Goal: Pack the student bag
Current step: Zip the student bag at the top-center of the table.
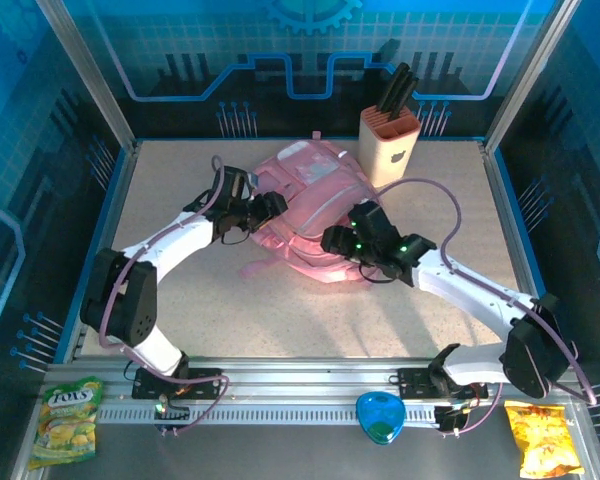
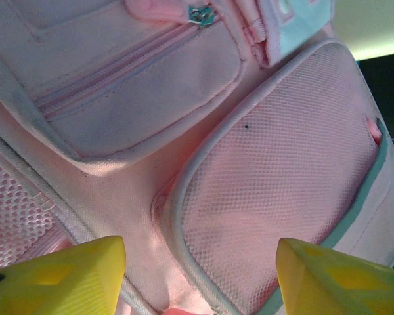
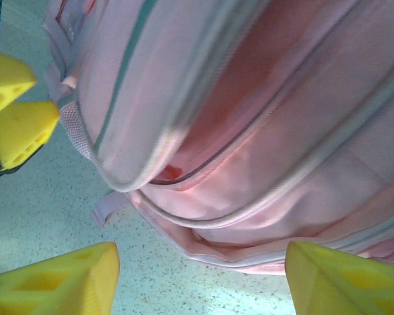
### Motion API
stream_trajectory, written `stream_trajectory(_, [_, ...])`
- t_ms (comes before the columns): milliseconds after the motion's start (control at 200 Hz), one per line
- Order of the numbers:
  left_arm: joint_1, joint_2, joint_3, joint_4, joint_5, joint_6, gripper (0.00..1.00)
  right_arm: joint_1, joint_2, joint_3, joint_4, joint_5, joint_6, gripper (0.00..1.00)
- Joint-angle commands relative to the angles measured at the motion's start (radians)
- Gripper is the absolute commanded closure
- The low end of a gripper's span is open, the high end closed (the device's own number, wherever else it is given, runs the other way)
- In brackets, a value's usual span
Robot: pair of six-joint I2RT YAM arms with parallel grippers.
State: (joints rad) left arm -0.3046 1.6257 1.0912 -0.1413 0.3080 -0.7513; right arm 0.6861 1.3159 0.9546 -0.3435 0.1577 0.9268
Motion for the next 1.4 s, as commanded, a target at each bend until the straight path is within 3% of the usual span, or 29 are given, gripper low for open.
stream_trajectory(0, [0.002, 0.032, 0.007, 0.028, 0.028, -0.03, 0.41, 0.047, 0.037, 0.051, -0.024, 0.086, 0.025, 0.32])
stream_trajectory(365, [0.002, 0.11, 0.036, 0.075, 0.135, -0.041, 0.6, 0.121, 0.136, 0.127, -0.036, 0.133, 0.031, 0.35])
stream_trajectory(835, [0.002, 0.124, 0.031, 0.179, 0.257, -0.128, 0.99, 0.241, 0.339, 0.273, -0.058, 0.298, 0.112, 0.48])
stream_trajectory(1091, [0.001, 0.086, 0.006, 0.197, 0.278, -0.142, 1.0, 0.244, 0.429, 0.325, -0.022, 0.363, 0.211, 0.5])
stream_trajectory(1391, [0.001, 0.083, 0.006, 0.192, 0.292, -0.137, 1.0, 0.234, 0.503, 0.394, -0.019, 0.401, 0.211, 0.61])
